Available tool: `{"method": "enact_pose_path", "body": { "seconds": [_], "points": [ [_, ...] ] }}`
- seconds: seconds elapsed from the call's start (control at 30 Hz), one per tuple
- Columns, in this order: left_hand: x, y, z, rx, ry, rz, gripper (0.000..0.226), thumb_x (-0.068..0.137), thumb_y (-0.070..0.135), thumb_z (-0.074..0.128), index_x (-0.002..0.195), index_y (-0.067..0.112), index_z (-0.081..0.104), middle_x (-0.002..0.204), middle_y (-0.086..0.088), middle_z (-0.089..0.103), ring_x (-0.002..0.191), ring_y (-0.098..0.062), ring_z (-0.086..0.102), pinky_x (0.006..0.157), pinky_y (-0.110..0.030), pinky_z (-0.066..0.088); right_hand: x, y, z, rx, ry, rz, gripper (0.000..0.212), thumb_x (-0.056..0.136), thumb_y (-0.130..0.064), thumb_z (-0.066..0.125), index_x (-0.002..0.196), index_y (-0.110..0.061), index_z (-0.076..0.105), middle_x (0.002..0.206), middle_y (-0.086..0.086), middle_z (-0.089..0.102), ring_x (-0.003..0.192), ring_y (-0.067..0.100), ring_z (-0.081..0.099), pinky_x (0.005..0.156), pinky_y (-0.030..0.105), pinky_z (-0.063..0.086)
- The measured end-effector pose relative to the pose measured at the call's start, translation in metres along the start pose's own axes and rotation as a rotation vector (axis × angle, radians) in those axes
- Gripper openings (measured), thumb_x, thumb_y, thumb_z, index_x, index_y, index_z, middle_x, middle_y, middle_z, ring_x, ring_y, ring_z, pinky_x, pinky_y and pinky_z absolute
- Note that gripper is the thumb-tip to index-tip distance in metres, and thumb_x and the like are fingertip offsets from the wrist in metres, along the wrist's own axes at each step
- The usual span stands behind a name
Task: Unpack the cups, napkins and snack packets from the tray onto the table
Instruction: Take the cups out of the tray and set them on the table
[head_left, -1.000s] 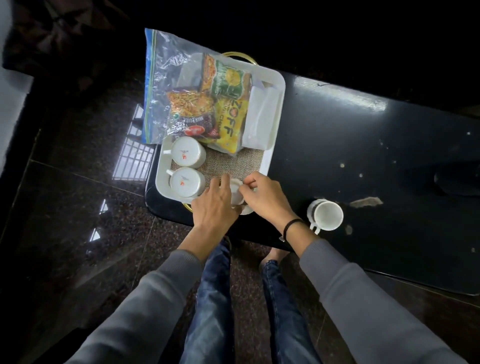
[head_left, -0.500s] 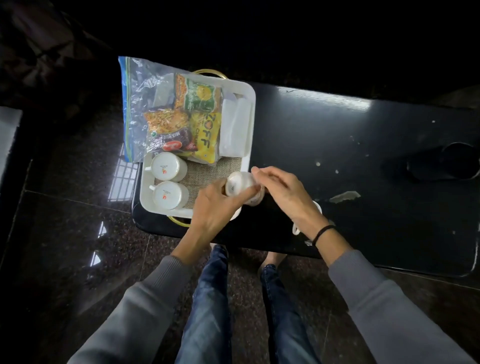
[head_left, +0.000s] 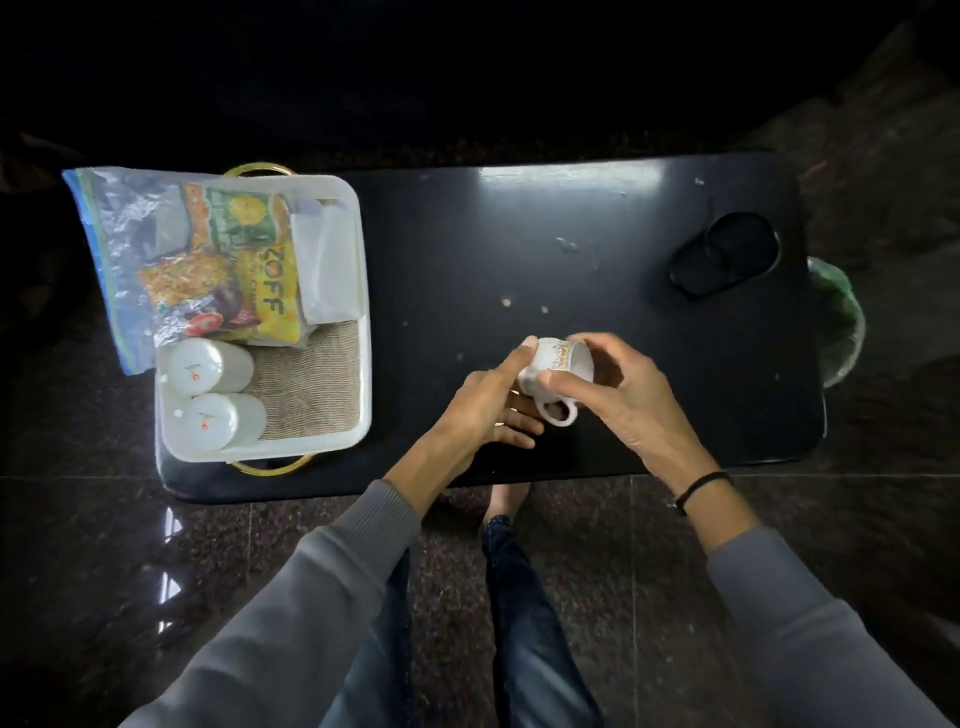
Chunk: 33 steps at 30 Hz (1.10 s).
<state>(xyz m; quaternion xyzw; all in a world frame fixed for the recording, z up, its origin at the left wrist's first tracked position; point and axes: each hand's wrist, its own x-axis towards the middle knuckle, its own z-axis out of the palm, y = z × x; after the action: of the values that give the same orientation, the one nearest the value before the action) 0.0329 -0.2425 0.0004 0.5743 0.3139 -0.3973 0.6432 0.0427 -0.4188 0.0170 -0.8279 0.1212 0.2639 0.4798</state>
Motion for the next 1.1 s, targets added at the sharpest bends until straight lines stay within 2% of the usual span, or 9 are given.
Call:
{"method": "enact_pose_path", "body": {
  "seconds": [0.1,0.2,0.3,0.47,0.7,0.93,1.03,1.1],
  "points": [
    [0.007,-0.009,0.022,0.048,0.076,-0.043,0.048,0.104,0.043,0.051,0.103,0.001,0.072,0.096,-0.019,0.078,0.075,-0.026,0.076,0.061,-0.032,0.064,-0.005,0.027,-0.009,-0.171,0.146,0.000,0.051,0.068,-0.055,0.081,0.113,-0.035,0.066,0.111,-0.014,0.065,0.101,0.006,0.063,0.085,0.024,0.052],
    [0.010,-0.025,0.039,0.069,0.086,-0.031,0.028,0.105,0.020,0.052,0.116,0.000,0.068,0.111,-0.019,0.074,0.080,-0.022,0.074,0.063,-0.028,0.062,-0.003,0.046,-0.006,-0.331,0.212,0.000,0.058,0.069,-0.046,0.084,0.117,-0.020,0.066,0.113,0.000,0.061,0.103,0.019,0.061,0.083,0.025,0.047],
    [0.012,-0.041,0.053,0.136,0.077,0.008,0.033,0.103,0.007,0.050,0.134,0.005,0.061,0.116,-0.015,0.072,0.089,-0.018,0.073,0.065,-0.026,0.063,0.001,0.058,0.001,-0.472,0.226,-0.014,0.060,0.072,-0.045,0.082,0.118,-0.012,0.062,0.115,0.007,0.058,0.105,0.028,0.059,0.081,0.031,0.047],
    [0.017,-0.058,0.065,0.175,0.087,0.047,0.049,0.102,0.006,0.051,0.150,0.015,0.047,0.123,-0.013,0.070,0.105,-0.019,0.073,0.082,-0.035,0.064,0.005,0.069,0.012,-0.646,0.249,-0.081,0.063,0.076,-0.048,0.078,0.119,-0.006,0.060,0.117,0.011,0.056,0.107,0.031,0.059,0.076,0.037,0.052],
    [0.023,-0.065,0.070,0.159,0.097,0.086,0.059,0.100,0.000,0.050,0.155,0.019,0.039,0.117,-0.017,0.073,0.108,-0.021,0.072,0.086,-0.040,0.064,0.010,0.073,0.018,-0.712,0.243,-0.101,0.068,0.078,-0.055,0.074,0.119,-0.004,0.057,0.117,0.013,0.054,0.100,0.032,0.061,0.067,0.036,0.053],
    [0.021,-0.068,0.067,0.141,0.119,0.096,0.068,0.100,-0.003,0.051,0.160,0.020,0.029,0.119,-0.013,0.073,0.108,-0.020,0.072,0.085,-0.036,0.064,0.010,0.072,0.016,-0.715,0.206,-0.074,0.074,0.080,-0.061,0.071,0.125,-0.006,0.055,0.124,0.012,0.052,0.110,0.031,0.059,0.073,0.039,0.056],
    [0.020,-0.068,0.063,0.137,0.125,0.110,0.064,0.100,-0.001,0.052,0.157,0.020,0.034,0.113,-0.009,0.073,0.103,-0.018,0.073,0.079,-0.030,0.064,0.006,0.071,0.013,-0.688,0.196,-0.049,0.076,0.085,-0.067,0.061,0.132,-0.008,0.053,0.129,0.012,0.052,0.115,0.030,0.057,0.075,0.040,0.056],
    [0.016,-0.066,0.062,0.133,0.126,0.112,0.062,0.100,0.001,0.051,0.158,0.018,0.033,0.107,-0.004,0.071,0.100,-0.016,0.073,0.074,-0.025,0.063,0.003,0.069,0.010,-0.680,0.204,-0.052,0.069,0.091,-0.064,0.054,0.134,-0.010,0.054,0.129,0.010,0.054,0.117,0.029,0.056,0.076,0.040,0.055]
  ]
}}
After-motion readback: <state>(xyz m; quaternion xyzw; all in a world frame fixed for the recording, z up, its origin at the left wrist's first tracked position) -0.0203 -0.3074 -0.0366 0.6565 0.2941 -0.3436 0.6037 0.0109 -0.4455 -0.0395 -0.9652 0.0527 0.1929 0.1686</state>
